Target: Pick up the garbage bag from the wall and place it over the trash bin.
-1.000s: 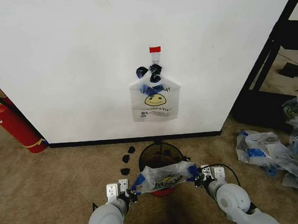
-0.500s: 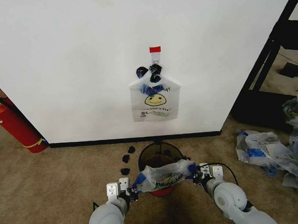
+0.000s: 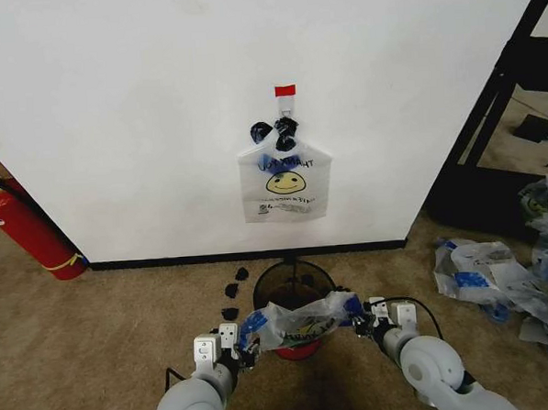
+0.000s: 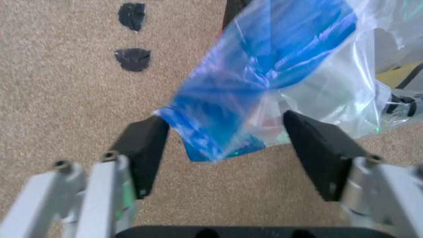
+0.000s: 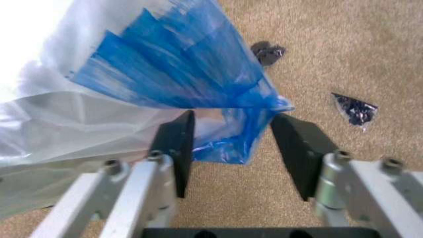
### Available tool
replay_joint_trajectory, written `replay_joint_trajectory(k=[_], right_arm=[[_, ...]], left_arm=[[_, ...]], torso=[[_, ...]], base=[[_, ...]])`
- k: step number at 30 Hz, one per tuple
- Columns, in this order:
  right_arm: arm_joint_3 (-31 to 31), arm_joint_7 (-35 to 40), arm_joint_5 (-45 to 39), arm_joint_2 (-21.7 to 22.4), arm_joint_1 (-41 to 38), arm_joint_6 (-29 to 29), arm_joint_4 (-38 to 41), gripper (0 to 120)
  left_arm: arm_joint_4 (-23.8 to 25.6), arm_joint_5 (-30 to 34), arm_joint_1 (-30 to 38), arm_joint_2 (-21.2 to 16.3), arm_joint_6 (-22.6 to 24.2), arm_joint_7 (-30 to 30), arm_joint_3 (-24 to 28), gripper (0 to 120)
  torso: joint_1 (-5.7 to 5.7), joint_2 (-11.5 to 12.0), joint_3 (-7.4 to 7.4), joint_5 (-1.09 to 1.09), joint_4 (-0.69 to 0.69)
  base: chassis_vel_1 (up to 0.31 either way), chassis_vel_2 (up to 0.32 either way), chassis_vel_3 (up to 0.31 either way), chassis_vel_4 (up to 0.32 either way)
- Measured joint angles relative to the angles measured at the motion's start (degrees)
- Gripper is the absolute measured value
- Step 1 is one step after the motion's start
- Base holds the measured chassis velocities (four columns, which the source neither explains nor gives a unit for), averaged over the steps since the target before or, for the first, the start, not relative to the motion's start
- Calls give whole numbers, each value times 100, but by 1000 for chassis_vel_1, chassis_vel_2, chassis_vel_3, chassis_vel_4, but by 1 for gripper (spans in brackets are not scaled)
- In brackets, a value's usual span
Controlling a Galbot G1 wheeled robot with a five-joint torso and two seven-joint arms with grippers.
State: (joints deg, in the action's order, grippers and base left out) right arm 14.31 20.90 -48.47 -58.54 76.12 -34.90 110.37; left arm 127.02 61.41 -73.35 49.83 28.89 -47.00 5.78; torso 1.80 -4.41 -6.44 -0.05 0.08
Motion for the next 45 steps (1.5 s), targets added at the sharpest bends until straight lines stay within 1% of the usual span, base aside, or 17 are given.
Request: replay_joint_trajectory(k=[2, 3, 6, 9, 10, 15, 25, 28, 32, 34, 35, 36, 37, 38, 40, 44, 45], right_arm=[[52, -17, -1, 41, 86, 8, 98, 54], [52, -17, -1, 41, 86, 8, 98, 54], [104, -22, 2, 75, 159, 19, 205, 63], [155, -17, 37, 102, 232, 43, 334, 78], [155, -17, 37, 102, 232, 43, 334, 78], [218, -13, 181, 129, 383, 57, 566, 97], [418, -220, 902, 178, 878, 267, 925, 100], [560, -355, 1242, 157, 1128, 755, 986, 100], [809, -756, 1813, -88, 1668, 1990, 1107, 100], [827, -797, 1894, -133, 1733, 2232, 1107, 100], [865, -881, 2069, -260, 1859, 2739, 1107, 100], [870, -890, 2090, -277, 1878, 2801, 1108, 100], [884, -979, 2235, -385, 2010, 3256, 1109, 100], [884, -1053, 2375, -435, 2058, 3529, 1105, 100], [844, -1221, 2684, -468, 2074, 3964, 1068, 100], [837, -1422, 2991, -489, 2121, 4263, 1108, 100], [894, -1521, 3142, -527, 2206, 4470, 1150, 100]], left_arm=[[72, -27, -50, -38, 3, -4, -21, 83], [72, -27, -50, -38, 3, -4, -21, 83], [187, -54, -112, -77, 5, -10, -43, 94], [383, -94, -189, -120, 5, -30, -65, 105], [383, -94, -189, -120, 5, -30, -65, 105], [723, -109, -306, -229, 17, -79, -130, 113], [1086, -177, -456, -342, 0, -118, -196, 113], [1085, -446, -462, -401, -309, 242, -254, 110], [692, -1333, -275, -403, -1184, 1204, -375, 101], [603, -1517, -247, -398, -1301, 1356, -380, 100], [271, -2156, -179, -362, -1670, 1752, -380, 100], [217, -2252, -170, -354, -1733, 1807, -380, 100], [-214, -3068, -117, -281, -2234, 2231, -403, 100], [-435, -3477, -108, -229, -2489, 2433, -441, 100], [-696, -3889, -144, -136, -2807, 2733, -574, 100], [-728, -3688, -82, -169, -2779, 3018, -615, 100], [-717, -3416, 85, -257, -2573, 3133, -542, 100]], torso=[[0, 0, 0, 0, 0], [0, 0, 0, 0, 0], [0, 0, 0, 0, 1], [0, 0, 0, 0, 0], [0, 0, 0, 0, 0], [0, 0, 0, 0, 0], [0, 0, 0, 0, 0], [0, 0, 0, 0, -1], [0, 0, 0, -2, 2], [0, 0, 0, -1, 2], [-1, 0, 1, 3, 2], [0, 0, 1, 3, 1], [0, 0, 0, -3, 2], [0, 0, 0, -3, 2], [0, 0, 0, -3, 0], [0, 0, 0, 1, -6], [0, 0, 0, -1, -5]], base=[[0, 0, 0, 0], [0, 0, 0, 0], [0, 0, 0, 0], [0, 0, 0, 0], [0, 0, 0, 0], [0, 0, 0, 0], [0, 0, 0, 0], [0, 0, 0, 0], [0, 0, 0, 0], [0, 0, 0, 0], [0, 0, 0, 0], [0, 0, 0, 0], [0, 0, 0, 0], [0, 0, 0, 0], [0, 0, 0, 0], [0, 0, 0, 0], [0, 0, 0, 0]])
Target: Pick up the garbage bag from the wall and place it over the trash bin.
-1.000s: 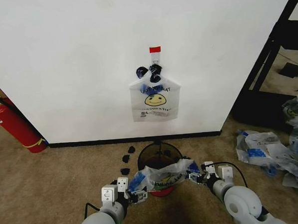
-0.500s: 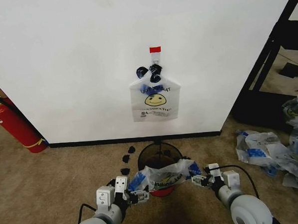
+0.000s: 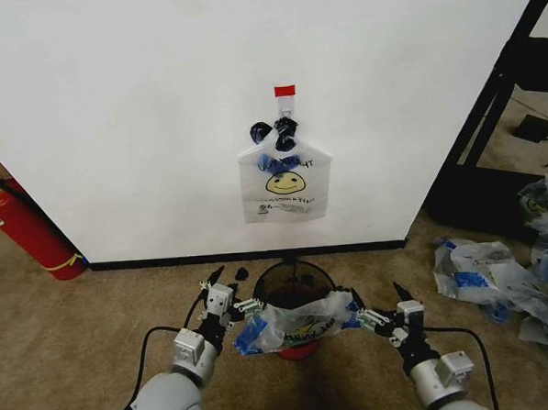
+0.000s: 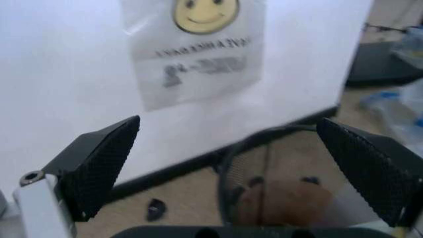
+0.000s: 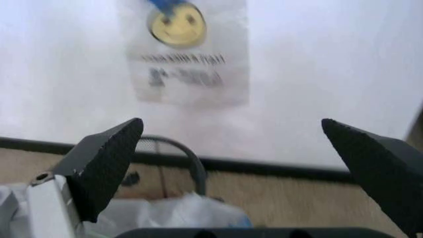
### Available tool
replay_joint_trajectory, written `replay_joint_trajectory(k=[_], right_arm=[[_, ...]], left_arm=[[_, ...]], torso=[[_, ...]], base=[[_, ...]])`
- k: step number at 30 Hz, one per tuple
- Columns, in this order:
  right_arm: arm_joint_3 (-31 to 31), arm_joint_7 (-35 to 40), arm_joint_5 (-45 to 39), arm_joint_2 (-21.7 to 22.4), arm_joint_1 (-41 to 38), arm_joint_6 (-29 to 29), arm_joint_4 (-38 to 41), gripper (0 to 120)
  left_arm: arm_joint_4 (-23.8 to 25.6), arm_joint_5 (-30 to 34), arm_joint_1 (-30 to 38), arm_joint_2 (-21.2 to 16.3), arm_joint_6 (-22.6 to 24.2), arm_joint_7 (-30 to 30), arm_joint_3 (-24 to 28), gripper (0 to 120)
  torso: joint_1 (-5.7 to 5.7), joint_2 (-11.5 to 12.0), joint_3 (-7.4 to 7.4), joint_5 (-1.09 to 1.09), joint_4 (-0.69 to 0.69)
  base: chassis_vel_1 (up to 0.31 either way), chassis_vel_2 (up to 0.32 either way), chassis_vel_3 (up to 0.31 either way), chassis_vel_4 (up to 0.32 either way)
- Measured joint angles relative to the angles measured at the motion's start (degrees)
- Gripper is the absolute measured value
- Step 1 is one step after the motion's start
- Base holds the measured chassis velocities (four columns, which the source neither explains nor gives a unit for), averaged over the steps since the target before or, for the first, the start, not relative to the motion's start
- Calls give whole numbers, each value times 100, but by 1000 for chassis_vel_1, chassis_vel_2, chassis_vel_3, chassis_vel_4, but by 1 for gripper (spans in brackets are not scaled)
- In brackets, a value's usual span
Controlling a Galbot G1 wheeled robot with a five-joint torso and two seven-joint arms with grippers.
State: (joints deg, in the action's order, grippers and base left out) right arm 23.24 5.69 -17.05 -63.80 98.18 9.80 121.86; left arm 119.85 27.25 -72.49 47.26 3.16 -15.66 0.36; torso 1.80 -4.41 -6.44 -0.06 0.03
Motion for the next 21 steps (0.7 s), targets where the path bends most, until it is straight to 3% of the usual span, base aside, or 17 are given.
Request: replay_joint_trajectory(k=[3, 5, 8, 10, 11, 13, 15, 16, 21], right_arm=[[257, -242, 440, -192, 309, 763, 22, 100], [299, -274, 531, -246, 369, 913, 22, 100], [454, -360, 886, -541, 652, 1511, 16, 100], [529, -368, 984, -728, 765, 1682, 17, 100], [529, -368, 984, -728, 765, 1682, 17, 100], [584, -369, 1015, -865, 827, 1752, 50, 100], [632, -365, 1053, -986, 888, 1817, 124, 100], [651, -371, 1071, -1040, 928, 1847, 173, 100], [674, -452, 1147, -1230, 1122, 2018, 347, 100]], left_arm=[[-49, 615, 755, -289, 429, 282, 376, 100], [-110, 707, 972, -347, 475, 348, 473, 100], [-415, 1029, 1941, -487, 625, 574, 1036, 100], [-653, 1263, 2573, -452, 707, 639, 1645, 100], [-653, 1263, 2573, -452, 707, 639, 1645, 100], [-859, 1550, 3163, -406, 801, 746, 2115, 100], [-1053, 2018, 3727, -418, 968, 949, 2586, 100], [-1185, 2235, 4046, -424, 1071, 1085, 2861, 100], [-1770, 2549, 5121, -275, 1356, 1327, 3715, 100]], torso=[[0, 0, 0, -1, 9], [0, 0, 0, 1, 9], [0, 0, 0, 0, 6], [0, 0, 0, 1, 4], [0, 0, 0, 1, 4], [1, 1, -1, -5, 8], [1, 1, -1, 7, 7], [1, 1, -1, 1, 3], [1, 1, -1, 1, 4]], base=[[0, 0, 0, 0], [0, 0, 0, 0], [0, 0, 0, 0], [0, 0, 0, 0], [0, 0, 0, 0], [0, 0, 0, 0], [0, 0, 0, 0], [0, 0, 0, 0], [0, 0, 0, 0]])
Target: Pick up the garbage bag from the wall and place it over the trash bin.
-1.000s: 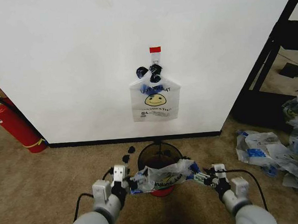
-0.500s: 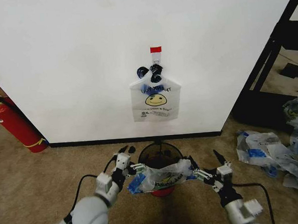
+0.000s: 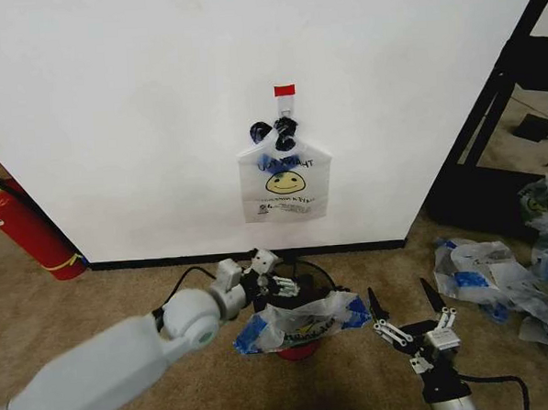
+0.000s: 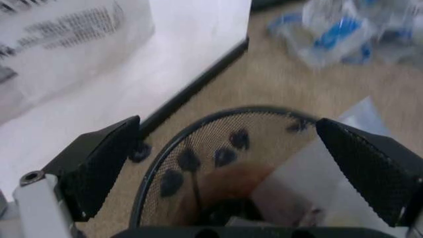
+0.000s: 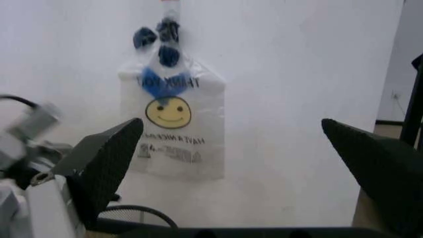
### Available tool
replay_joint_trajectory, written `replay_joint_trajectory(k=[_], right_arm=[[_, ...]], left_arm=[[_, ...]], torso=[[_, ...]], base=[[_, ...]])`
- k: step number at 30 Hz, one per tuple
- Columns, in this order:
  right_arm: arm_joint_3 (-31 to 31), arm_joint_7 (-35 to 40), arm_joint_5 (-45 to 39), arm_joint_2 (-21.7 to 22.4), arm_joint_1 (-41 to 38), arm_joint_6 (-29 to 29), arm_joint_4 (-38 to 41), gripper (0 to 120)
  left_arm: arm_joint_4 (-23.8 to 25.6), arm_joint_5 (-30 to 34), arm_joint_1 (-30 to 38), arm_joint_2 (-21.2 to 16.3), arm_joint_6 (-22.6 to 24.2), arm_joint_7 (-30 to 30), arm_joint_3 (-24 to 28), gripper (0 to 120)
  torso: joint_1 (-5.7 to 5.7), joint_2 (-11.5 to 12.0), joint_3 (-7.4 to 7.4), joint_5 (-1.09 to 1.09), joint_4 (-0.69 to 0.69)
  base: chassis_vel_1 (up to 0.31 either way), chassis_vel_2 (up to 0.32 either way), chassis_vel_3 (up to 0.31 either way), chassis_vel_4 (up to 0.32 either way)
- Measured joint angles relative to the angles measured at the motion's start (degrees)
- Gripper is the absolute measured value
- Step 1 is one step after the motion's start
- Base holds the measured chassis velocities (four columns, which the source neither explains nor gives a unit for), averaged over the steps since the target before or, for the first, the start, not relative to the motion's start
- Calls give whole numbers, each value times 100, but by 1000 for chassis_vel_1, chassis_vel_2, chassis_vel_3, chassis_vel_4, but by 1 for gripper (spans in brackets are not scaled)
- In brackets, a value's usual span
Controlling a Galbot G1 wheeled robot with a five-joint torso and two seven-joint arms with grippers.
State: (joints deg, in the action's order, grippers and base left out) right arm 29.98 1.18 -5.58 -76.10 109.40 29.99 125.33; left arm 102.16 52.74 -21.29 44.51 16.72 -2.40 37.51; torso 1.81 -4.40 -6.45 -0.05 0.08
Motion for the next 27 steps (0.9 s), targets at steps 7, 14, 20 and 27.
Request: replay_joint_trajectory(k=[7, 14, 20, 27], right_arm=[[57, -83, 72, -126, 269, 191, 98, 100], [60, -18, -49, -114, 376, 68, 196, 100], [26, 34, -44, -78, 429, -73, 412, 100], [25, 167, -54, -50, 411, -194, 461, 100]], left_arm=[[-877, 342, 1057, 364, 365, 368, 809, 100], [-1635, 394, 1691, 754, 692, 1069, 1372, 100], [-2635, -145, 1886, 1204, 517, 1629, 1765, 100], [-2852, -292, 1821, 1295, 517, 2016, 1802, 100]], torso=[[0, 0, 0, -2, 0], [0, 0, 1, 4, 1], [0, 0, 0, 0, 0], [-1, 0, 0, 0, 0]], base=[[0, 0, 0, 0], [0, 0, 0, 0], [0, 0, 0, 0], [0, 0, 0, 0]])
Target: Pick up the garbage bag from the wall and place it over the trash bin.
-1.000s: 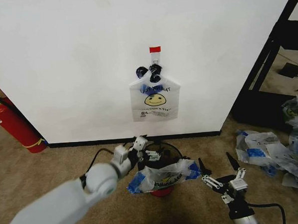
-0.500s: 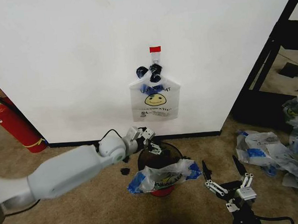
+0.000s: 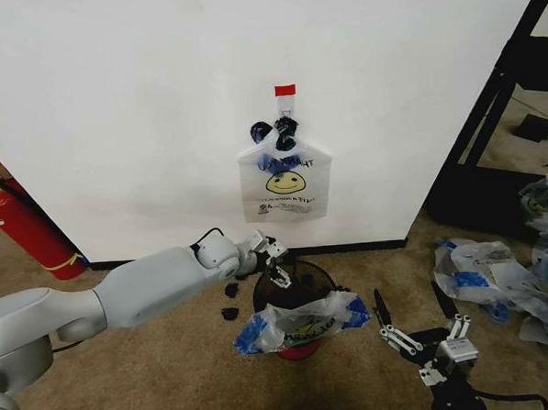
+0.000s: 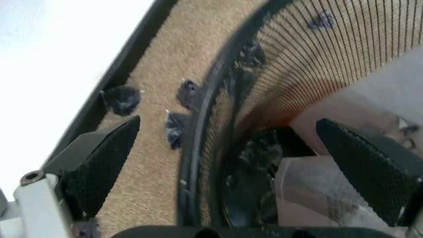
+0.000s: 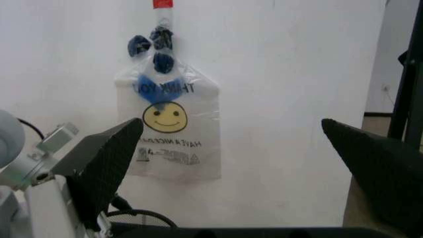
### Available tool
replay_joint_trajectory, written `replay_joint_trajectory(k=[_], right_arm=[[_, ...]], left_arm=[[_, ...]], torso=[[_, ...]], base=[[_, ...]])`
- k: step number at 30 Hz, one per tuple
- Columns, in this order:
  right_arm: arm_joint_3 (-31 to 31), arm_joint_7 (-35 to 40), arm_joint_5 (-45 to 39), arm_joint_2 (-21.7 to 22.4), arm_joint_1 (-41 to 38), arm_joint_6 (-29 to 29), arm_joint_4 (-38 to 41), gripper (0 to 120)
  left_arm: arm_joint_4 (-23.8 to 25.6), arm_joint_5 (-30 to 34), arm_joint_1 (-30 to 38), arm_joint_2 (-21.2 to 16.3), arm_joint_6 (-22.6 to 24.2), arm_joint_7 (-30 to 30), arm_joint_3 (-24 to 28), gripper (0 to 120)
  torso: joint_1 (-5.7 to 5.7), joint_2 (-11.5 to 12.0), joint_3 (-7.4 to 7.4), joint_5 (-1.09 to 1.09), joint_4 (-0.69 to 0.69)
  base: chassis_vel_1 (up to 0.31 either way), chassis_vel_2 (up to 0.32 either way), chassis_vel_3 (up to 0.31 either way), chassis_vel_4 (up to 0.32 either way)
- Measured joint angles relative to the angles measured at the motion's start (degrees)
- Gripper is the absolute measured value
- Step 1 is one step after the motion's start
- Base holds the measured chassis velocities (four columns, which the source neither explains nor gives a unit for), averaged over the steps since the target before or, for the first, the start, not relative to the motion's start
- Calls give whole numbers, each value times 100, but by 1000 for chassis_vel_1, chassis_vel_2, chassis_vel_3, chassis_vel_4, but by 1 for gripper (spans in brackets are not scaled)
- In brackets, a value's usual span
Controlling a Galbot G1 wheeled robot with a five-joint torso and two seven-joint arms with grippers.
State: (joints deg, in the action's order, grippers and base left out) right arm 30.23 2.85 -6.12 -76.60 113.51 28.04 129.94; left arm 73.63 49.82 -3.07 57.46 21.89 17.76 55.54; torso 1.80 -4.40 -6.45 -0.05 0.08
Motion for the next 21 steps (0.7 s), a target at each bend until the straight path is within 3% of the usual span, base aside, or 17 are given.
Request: replay_joint_trajectory(k=[10, 14, 16, 21], right_arm=[[-131, 55, 61, -34, -137, -78, -75, 100], [-131, 66, 71, -21, -144, -78, -74, 100], [-130, 67, 71, -19, -144, -78, -73, 100], [-144, 102, 73, -10, -164, -75, -97, 100]], left_arm=[[-3, 86, -42, -50, 127, 51, -36, 83], [-49, 85, -32, -25, 175, 55, -34, 66], [-49, 88, -35, -19, 177, 56, -34, 64], [42, 151, -71, -50, 201, -71, -50, 41]], torso=[[0, 0, 0, 0, 0], [0, -1, 0, 0, 0], [0, -1, 0, 0, 0], [0, -1, 1, 0, 1]], base=[[0, 0, 0, 0], [0, 0, 0, 0], [0, 0, 0, 0], [0, 0, 0, 0]])
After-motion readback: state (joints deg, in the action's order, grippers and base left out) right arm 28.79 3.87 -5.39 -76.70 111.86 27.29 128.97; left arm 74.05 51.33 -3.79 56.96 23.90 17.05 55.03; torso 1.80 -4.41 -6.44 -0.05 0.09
